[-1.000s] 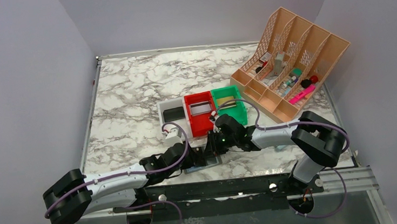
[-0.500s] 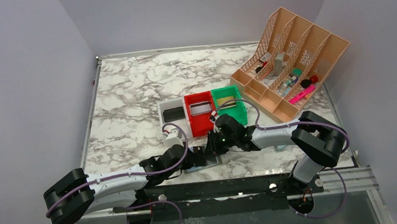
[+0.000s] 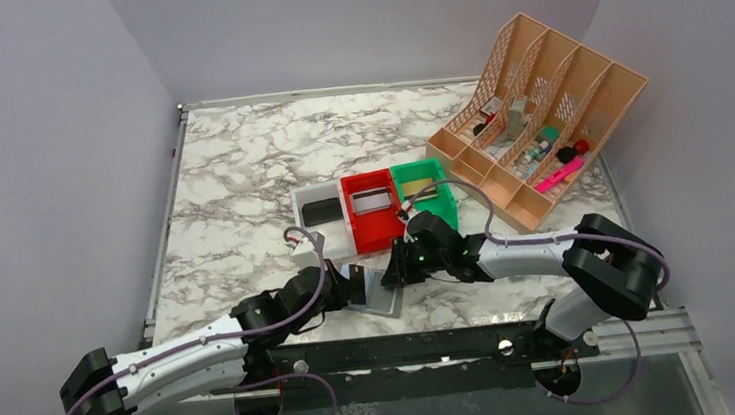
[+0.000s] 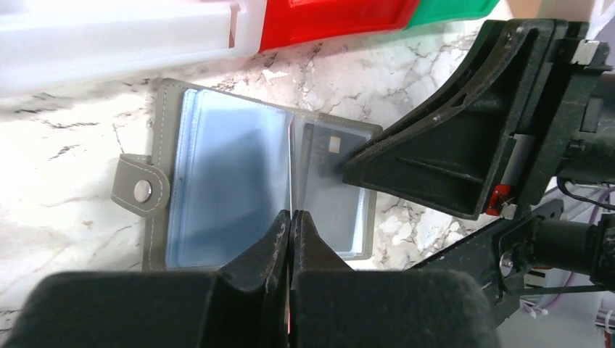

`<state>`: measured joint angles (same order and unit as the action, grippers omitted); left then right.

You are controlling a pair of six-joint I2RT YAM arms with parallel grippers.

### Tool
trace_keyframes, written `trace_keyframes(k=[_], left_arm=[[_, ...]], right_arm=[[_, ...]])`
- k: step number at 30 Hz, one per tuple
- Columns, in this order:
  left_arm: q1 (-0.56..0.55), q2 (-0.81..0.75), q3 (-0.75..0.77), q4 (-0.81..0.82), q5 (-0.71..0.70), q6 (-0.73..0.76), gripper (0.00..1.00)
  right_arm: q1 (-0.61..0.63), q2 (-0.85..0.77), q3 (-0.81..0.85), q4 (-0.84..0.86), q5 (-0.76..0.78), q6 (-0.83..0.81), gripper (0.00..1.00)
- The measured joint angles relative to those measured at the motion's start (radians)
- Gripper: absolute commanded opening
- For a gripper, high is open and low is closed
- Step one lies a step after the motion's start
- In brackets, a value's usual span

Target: Take the credit cards out of the card holder

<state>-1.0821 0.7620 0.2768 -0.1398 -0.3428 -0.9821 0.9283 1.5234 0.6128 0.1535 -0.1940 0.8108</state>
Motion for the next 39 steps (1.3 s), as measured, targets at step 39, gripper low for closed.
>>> trace_keyframes(k=[39], left_arm=[[0.27, 0.008, 0.014, 0.349, 0.574, 0.157, 0.0]], right_arm=[[0.0, -0.409, -0.293, 0.393, -0.004, 0.096, 0.57]])
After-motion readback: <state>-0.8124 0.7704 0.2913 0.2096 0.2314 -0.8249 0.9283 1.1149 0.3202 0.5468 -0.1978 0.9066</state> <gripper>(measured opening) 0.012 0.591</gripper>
